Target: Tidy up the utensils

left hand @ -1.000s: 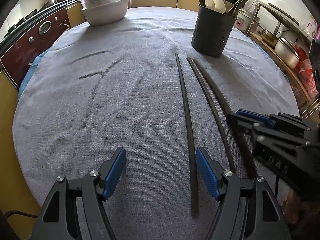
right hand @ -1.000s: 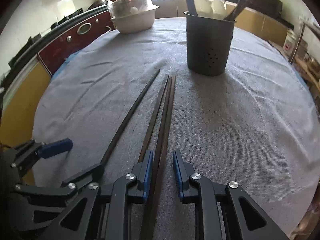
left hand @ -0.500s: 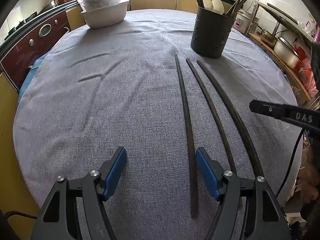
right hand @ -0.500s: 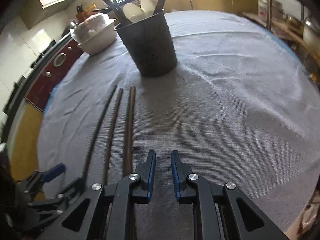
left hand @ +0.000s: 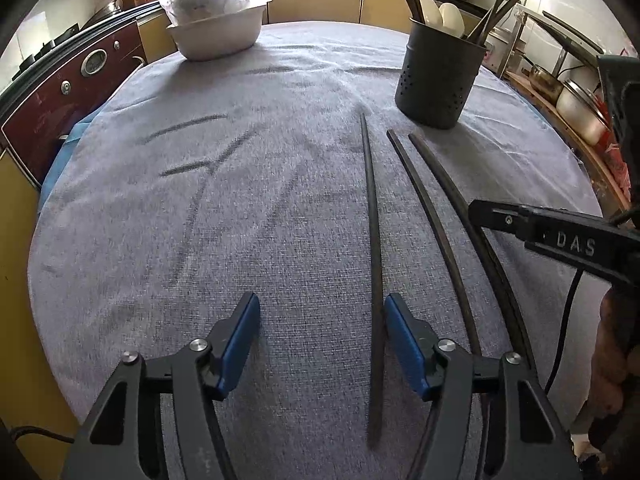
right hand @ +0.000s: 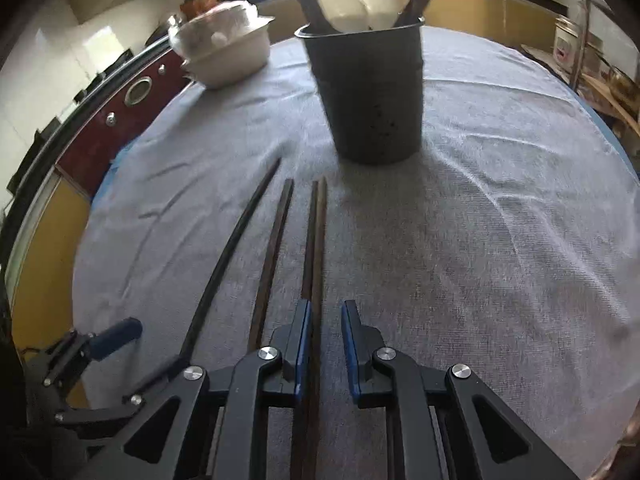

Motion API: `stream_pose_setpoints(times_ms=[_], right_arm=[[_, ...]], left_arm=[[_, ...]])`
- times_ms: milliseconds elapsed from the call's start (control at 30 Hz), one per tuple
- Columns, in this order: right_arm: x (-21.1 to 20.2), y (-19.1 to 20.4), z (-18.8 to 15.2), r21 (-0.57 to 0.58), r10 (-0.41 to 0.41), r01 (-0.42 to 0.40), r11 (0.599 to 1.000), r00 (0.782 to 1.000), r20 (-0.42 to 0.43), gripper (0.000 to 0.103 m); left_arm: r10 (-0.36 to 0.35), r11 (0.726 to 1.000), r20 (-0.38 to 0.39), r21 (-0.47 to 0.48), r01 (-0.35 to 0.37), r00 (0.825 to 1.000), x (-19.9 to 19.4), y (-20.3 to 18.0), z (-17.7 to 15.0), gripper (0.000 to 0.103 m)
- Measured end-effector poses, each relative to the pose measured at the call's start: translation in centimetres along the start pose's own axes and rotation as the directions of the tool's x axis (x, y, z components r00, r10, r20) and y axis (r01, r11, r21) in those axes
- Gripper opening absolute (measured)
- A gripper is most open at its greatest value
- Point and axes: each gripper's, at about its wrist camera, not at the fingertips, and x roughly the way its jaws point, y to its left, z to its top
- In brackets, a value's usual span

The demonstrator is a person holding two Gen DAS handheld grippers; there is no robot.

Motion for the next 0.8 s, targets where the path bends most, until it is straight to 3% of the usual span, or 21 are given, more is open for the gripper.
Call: stream_pose_setpoints(times_ms=[233,633,800], right_arm=[[1.1,-1.4,1.6,0.050,0.021,-0.021,0.999,1.000,0.000,0.015],[2.6,0.2,4.3,-0.024,-0.036,0.035,0.999,0.999,-0.035,0.018],[3.0,0.7,4.8,0.004,0.007,-0.007,1.000,1.000,-0.024,0.018]], left_arm=[[-0.004,1.000,0.007,0.000,0.004,1.000,0.2,0.2,0.4,0.060],[-0.011,1.000,-0.002,-0.014,0.011,1.000,0.6,0.3,1.1,0.060],[-0.012,1.000,0.010,-0.004,0.012,1.000,0.5,0.1,0.8,0.060]])
